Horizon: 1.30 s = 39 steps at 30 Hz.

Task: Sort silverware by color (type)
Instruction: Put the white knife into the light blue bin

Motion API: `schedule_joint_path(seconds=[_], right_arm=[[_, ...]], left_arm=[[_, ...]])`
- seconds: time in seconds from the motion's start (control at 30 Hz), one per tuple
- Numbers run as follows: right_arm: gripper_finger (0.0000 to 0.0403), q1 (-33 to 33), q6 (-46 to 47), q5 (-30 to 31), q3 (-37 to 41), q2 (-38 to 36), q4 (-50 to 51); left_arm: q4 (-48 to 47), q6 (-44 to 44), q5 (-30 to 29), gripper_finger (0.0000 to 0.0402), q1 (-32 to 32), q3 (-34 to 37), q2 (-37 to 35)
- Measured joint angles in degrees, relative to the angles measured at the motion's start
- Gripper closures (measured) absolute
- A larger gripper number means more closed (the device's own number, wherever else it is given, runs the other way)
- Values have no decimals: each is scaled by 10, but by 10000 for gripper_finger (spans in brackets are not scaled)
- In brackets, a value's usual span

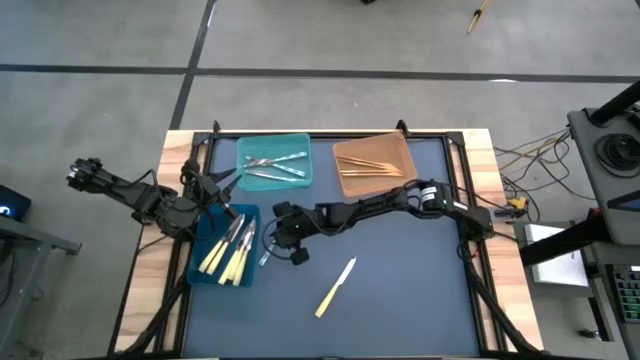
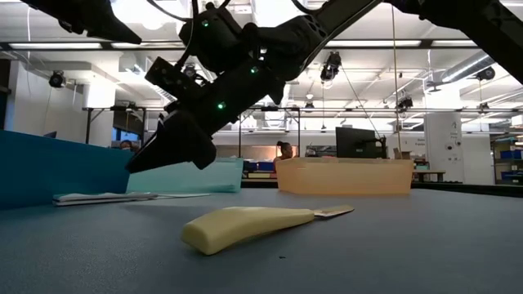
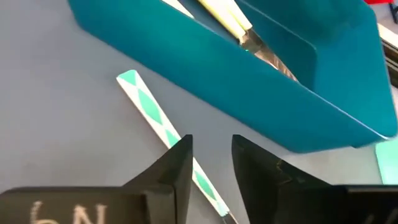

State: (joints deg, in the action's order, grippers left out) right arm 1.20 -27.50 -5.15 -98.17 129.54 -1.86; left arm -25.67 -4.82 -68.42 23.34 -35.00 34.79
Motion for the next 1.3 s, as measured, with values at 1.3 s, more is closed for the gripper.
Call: schedule_joint_path(seconds=[1.3], right_arm=[[285, -48, 97, -128, -3, 67, -13]], left_arm=[[4, 7, 0, 325, 0, 0, 2]])
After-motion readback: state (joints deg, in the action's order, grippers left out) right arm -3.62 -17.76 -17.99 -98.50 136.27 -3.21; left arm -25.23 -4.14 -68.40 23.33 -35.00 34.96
